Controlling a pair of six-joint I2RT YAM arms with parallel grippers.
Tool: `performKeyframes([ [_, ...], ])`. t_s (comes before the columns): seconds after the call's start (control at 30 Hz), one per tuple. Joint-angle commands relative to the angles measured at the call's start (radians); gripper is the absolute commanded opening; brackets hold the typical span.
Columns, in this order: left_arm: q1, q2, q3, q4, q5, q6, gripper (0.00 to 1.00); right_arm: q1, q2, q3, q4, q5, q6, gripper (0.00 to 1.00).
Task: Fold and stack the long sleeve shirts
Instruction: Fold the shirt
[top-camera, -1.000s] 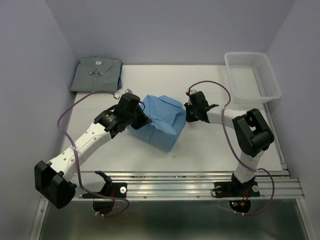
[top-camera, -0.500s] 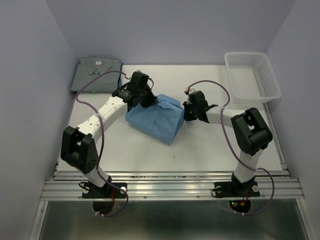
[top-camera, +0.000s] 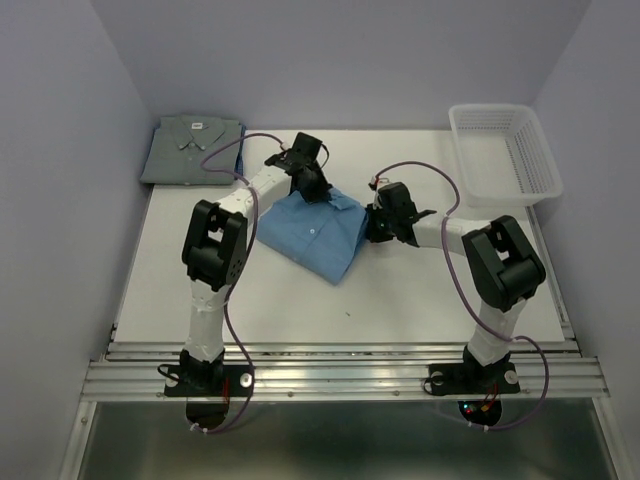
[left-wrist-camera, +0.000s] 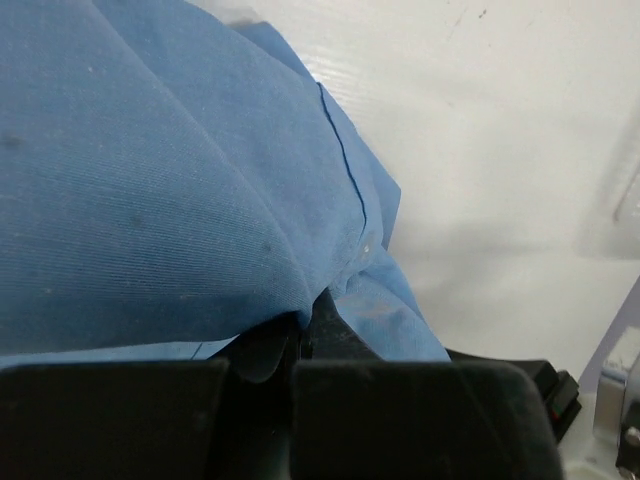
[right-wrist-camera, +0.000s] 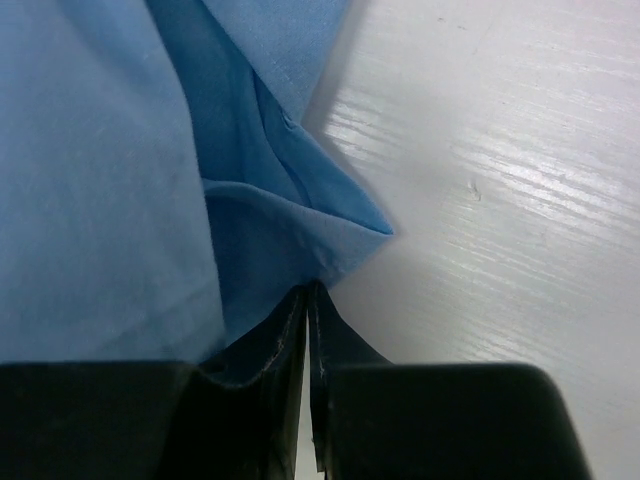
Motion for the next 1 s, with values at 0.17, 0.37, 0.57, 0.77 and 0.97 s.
performKeyframes([
  [0.17, 0.024, 0.061, 0.208, -0.033, -0.037, 0.045, 0.64, 0.003, -0.121, -0.039, -0.131, 0.064, 0.029, 0.28],
  [0.37, 0.024, 0.016, 0.241, -0.063, -0.010, 0.096, 0.97, 0.003, -0.383, -0.049, -0.250, 0.054, 0.040, 0.43],
  [0.57, 0.028, -0.130, 0.113, 0.017, -0.039, 0.151, 0.99, 0.003, -0.567, -0.112, -0.144, -0.283, 0.043, 1.00],
  [0.77, 0.059, -0.025, 0.180, -0.017, 0.016, 0.215, 0.99, 0.003, -0.434, -0.039, -0.041, -0.486, 0.086, 1.00],
  [0.97, 0.097, 0.152, 0.343, -0.075, 0.072, 0.231, 0.99, 0.003, -0.221, 0.108, -0.099, -0.398, 0.049, 1.00],
])
